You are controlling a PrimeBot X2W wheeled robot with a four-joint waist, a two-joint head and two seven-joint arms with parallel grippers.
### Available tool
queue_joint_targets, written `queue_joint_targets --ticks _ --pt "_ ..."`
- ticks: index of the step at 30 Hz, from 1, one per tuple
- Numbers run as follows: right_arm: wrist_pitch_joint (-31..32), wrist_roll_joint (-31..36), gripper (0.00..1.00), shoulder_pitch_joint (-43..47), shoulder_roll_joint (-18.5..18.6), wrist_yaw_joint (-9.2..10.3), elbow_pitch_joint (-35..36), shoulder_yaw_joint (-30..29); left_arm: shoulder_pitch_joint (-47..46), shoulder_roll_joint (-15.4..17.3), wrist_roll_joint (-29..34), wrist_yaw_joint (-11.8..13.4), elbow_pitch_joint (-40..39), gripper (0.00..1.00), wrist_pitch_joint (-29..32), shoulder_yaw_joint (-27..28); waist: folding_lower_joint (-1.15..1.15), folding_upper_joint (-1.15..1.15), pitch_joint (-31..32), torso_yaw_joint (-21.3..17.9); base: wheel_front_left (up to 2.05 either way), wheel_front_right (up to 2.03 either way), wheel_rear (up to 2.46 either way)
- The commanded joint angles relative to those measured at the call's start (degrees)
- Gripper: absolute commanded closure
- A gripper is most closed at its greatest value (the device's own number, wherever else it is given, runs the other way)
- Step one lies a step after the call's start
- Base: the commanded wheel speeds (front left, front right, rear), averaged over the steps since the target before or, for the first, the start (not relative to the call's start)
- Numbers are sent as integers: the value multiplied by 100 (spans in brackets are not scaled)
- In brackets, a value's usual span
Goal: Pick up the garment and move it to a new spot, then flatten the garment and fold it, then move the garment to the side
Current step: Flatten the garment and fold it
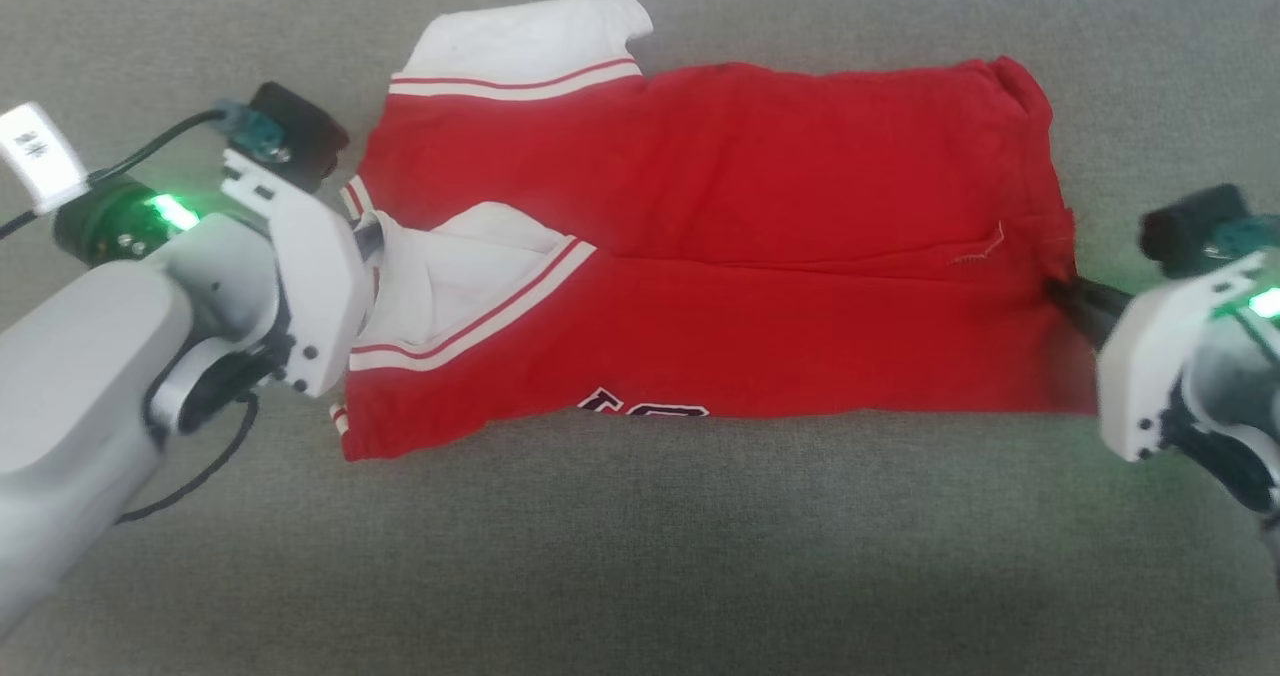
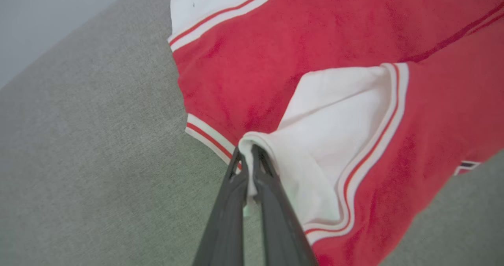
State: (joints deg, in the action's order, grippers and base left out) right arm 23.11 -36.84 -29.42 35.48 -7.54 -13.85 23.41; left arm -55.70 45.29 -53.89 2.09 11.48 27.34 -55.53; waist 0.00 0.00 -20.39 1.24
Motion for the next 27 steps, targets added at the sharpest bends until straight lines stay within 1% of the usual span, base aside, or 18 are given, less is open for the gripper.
queue_joint_targets --ticks 1,3,4,8,9,10,11,12,13,17,20,24,27 --pt "34 15 100 -228 -120 10 -235 192 -130 -238 -74 -191 465 100 59 -85 0 0 -60 -35 0 0 0" --pt "36 -17 100 -409 -182 10 -432 395 -208 -438 -130 -350 910 100 128 -154 0 0 -89 -46 0 0 0" --pt "36 -17 100 -409 -182 10 -432 395 -208 -438 -130 -350 910 100 128 -154 0 0 -89 -46 0 0 0" --pt "48 -144 100 -682 -259 10 -728 780 -267 -799 -292 -556 1697 99 283 -220 0 0 -115 -57 0 0 0" --pt "33 -166 82 -750 -271 10 -787 843 -296 -869 -344 -586 1859 91 309 -210 0 0 -114 -63 0 0 0" --pt "19 -197 55 -817 -273 10 -843 909 -325 -921 -366 -608 2009 74 334 -219 0 0 -107 -63 0 0 0" --pt "5 -209 0 -880 -255 10 -875 967 -350 -962 -395 -621 2128 55 348 -215 0 0 -94 -59 0 0 0" --pt "-8 -234 0 -943 -234 10 -906 1013 -383 -997 -423 -634 2226 22 350 -193 0 0 -76 -56 0 0 0" --pt "-33 -267 0 -991 -213 10 -928 1055 -423 -1031 -438 -642 2286 0 359 -181 0 0 -52 -49 0 0 0" --pt "-207 -298 0 -1091 -108 10 -910 1066 -538 -1042 -507 -601 2395 0 486 -155 0 0 98 -18 0 0 0" --pt "-419 -304 0 -1013 -50 10 -816 935 -538 -967 -534 -477 2281 0 620 -140 0 0 235 20 0 0 0" --pt "-796 -154 0 -806 -15 10 -701 488 -384 -800 -628 -228 1900 0 805 -85 0 0 400 89 0 0 0" --pt "-1192 95 0 -606 -111 11 -585 -88 -199 -614 -781 35 1450 0 1026 -42 0 0 479 102 0 0 0"
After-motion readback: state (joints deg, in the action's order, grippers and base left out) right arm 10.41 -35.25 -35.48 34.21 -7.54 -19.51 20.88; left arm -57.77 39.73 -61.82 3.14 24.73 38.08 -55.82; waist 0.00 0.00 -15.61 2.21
